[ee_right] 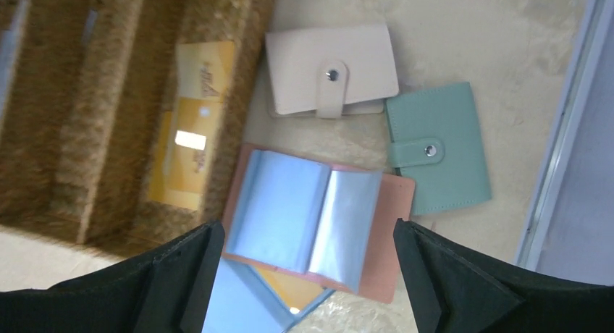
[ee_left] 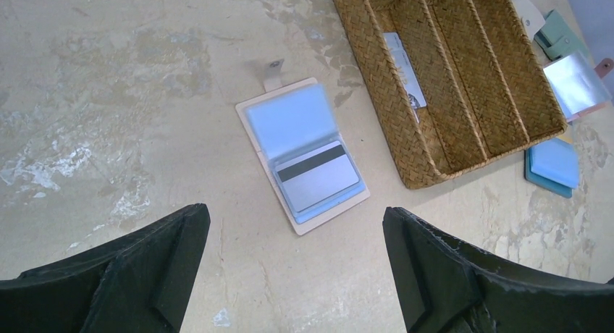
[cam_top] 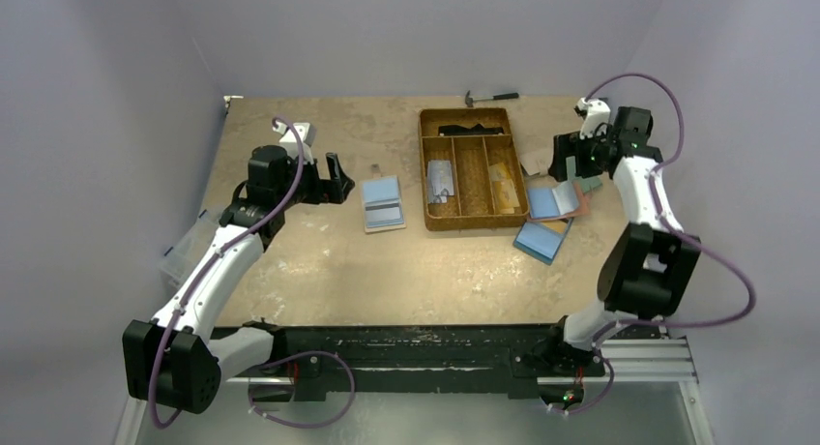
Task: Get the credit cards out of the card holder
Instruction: Pick up the card holder from the center of the board.
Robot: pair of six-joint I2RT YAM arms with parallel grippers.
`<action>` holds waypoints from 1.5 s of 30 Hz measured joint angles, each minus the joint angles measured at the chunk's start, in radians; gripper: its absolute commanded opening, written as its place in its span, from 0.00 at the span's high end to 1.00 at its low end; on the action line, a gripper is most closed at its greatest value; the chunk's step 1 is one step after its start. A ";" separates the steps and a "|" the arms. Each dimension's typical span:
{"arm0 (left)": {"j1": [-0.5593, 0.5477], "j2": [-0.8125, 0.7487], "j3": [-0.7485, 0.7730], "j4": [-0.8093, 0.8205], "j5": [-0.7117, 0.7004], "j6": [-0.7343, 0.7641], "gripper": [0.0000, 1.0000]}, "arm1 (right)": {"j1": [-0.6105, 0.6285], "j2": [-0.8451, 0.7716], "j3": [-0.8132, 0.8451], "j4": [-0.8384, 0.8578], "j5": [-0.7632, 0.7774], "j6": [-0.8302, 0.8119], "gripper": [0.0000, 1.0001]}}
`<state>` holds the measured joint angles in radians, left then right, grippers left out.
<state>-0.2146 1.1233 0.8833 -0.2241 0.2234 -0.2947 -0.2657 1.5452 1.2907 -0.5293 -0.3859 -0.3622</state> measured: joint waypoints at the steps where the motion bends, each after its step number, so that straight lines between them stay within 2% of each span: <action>1: 0.000 0.000 0.000 -0.001 0.000 0.000 0.02 | -0.007 0.040 0.022 -0.011 0.003 -0.006 0.03; 5: 0.000 0.001 0.000 -0.002 0.001 0.000 0.02 | -0.039 0.250 0.191 -0.082 0.003 -0.045 0.08; 17: 0.008 0.024 0.000 -0.002 0.000 0.001 0.02 | -0.049 0.773 0.864 -0.291 -0.109 -0.039 0.11; 23: 0.019 0.055 -0.003 -0.002 0.001 0.001 0.02 | -0.045 0.903 0.940 -0.332 -0.134 0.010 0.18; 26: 0.025 0.067 -0.005 -0.003 0.003 0.001 0.02 | -0.043 0.949 0.949 -0.332 -0.135 0.042 0.25; 30: 0.033 0.075 -0.005 -0.002 0.006 0.001 0.03 | -0.043 0.969 0.967 -0.331 -0.163 0.076 0.44; 34: 0.038 0.077 -0.005 -0.002 0.008 0.001 0.03 | -0.043 0.979 0.967 -0.334 -0.211 0.105 0.76; 38: 0.039 0.080 -0.005 -0.002 0.009 0.001 0.03 | -0.048 0.979 0.968 -0.333 -0.253 0.119 1.00; 45: 0.044 0.082 -0.005 -0.002 0.013 0.001 0.03 | -0.053 0.959 0.954 -0.332 -0.278 0.095 1.00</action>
<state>-0.1703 1.2053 0.8783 -0.2260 0.2359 -0.2939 -0.3187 2.5046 2.2448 -0.8608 -0.6636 -0.2668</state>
